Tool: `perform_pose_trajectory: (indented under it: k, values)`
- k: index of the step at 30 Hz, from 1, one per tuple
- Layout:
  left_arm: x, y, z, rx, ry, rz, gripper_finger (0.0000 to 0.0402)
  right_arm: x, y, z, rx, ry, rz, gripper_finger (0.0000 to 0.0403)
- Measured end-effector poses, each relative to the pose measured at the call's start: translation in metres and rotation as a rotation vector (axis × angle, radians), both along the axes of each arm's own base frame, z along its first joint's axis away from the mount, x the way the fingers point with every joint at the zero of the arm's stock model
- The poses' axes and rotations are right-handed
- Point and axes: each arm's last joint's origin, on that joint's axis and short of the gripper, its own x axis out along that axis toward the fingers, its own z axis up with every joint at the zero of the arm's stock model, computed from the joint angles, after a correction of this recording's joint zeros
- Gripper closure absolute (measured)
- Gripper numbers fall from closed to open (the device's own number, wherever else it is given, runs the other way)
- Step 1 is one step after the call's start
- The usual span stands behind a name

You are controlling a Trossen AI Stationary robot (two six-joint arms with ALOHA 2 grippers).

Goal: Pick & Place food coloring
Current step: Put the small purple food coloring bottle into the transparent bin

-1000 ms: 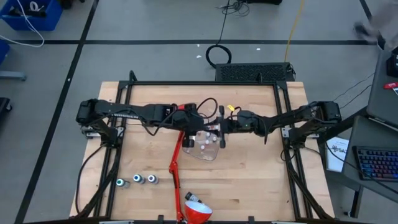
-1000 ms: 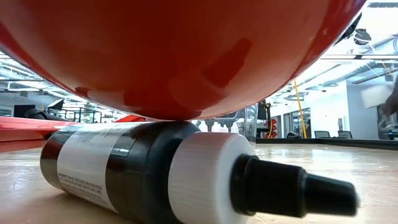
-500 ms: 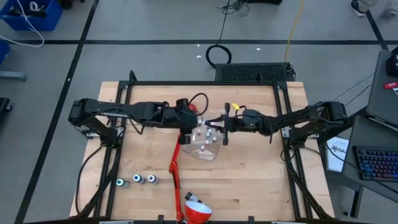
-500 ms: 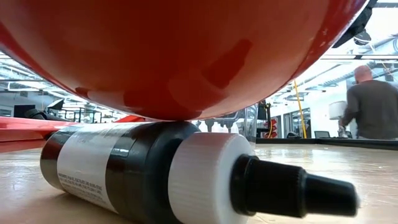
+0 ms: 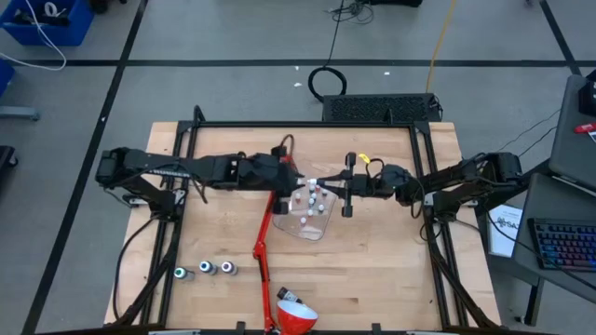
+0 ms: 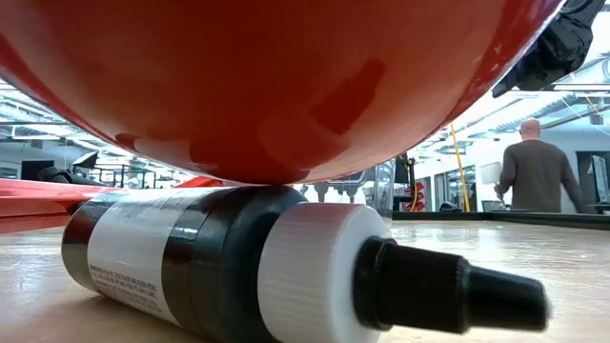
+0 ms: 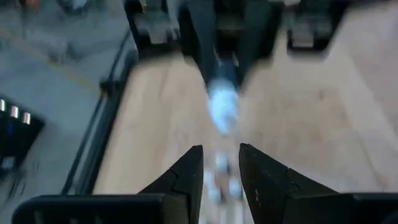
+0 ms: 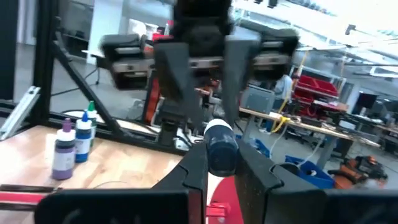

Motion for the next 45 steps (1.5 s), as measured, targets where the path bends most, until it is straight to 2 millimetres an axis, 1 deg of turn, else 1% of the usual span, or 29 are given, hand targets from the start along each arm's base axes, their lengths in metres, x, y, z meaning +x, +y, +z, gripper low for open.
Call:
perform_pose_trajectory:
  k: [3, 5, 8, 13, 15, 17, 19, 24, 29, 31, 33, 36, 39, 42, 45]
  values:
    - [-0.003, 0.005, -0.004, -0.013, -0.059, -0.056, 0.0292, 0.000, 0.000, 0.002, -0.010, -0.030, 0.004, 0.0362]
    - [-0.001, 0.009, -0.006, -0.018, -0.154, -0.097, 0.0289, -0.001, 0.000, 0.004, -0.023, -0.062, 0.001, 0.0362]
    - [-0.007, 0.016, -0.015, -0.044, -0.228, -0.137, 0.0289, -0.002, 0.000, 0.008, -0.046, -0.132, 0.007, 0.0362]
    - [-0.015, 0.029, -0.021, -0.071, -0.441, -0.200, 0.0289, -0.004, -0.004, 0.015, -0.105, -0.275, 0.017, 0.0362]
    - [-0.018, 0.033, -0.022, -0.083, -0.515, -0.241, 0.0289, -0.005, -0.006, 0.016, -0.141, -0.327, 0.049, 0.0362]
    - [-0.021, 0.036, -0.020, -0.088, -0.602, -0.284, 0.0289, -0.002, -0.007, 0.018, -0.176, -0.332, 0.100, 0.0362]
    - [-0.023, 0.039, -0.014, -0.089, -0.684, -0.322, 0.0289, 0.000, -0.010, 0.024, -0.195, -0.357, 0.122, 0.0362]
    - [-0.026, 0.040, 0.000, -0.105, -0.842, -0.455, 0.0289, 0.012, -0.013, 0.039, -0.243, -0.410, 0.113, 0.0362]
    - [-0.028, 0.039, 0.007, -0.092, -0.919, -0.515, 0.0289, 0.018, -0.012, 0.062, -0.307, -0.496, 0.154, 0.0362]
    - [-0.027, 0.039, 0.013, -0.076, -0.948, -0.522, 0.0289, 0.020, -0.011, 0.073, -0.326, -0.534, 0.178, 0.0362]
    - [-0.025, 0.039, 0.015, -0.076, -0.950, -0.525, 0.0289, 0.024, -0.011, 0.079, -0.339, -0.544, 0.211, 0.0362]
    - [-0.014, 0.042, 0.021, -0.106, -0.962, -0.516, 0.0289, 0.030, -0.011, 0.083, -0.341, -0.521, 0.227, 0.0362]
    - [0.001, 0.045, 0.020, -0.154, -0.929, -0.521, 0.0289, 0.031, -0.011, 0.083, -0.349, -0.511, 0.238, 0.0362]
    - [0.013, 0.048, 0.019, -0.151, -0.898, -0.538, 0.0289, 0.031, -0.011, 0.083, -0.353, -0.511, 0.237, 0.0362]
    - [0.018, 0.049, 0.021, -0.120, -0.903, -0.544, 0.0289, 0.031, -0.011, 0.083, -0.355, -0.510, 0.234, 0.0362]
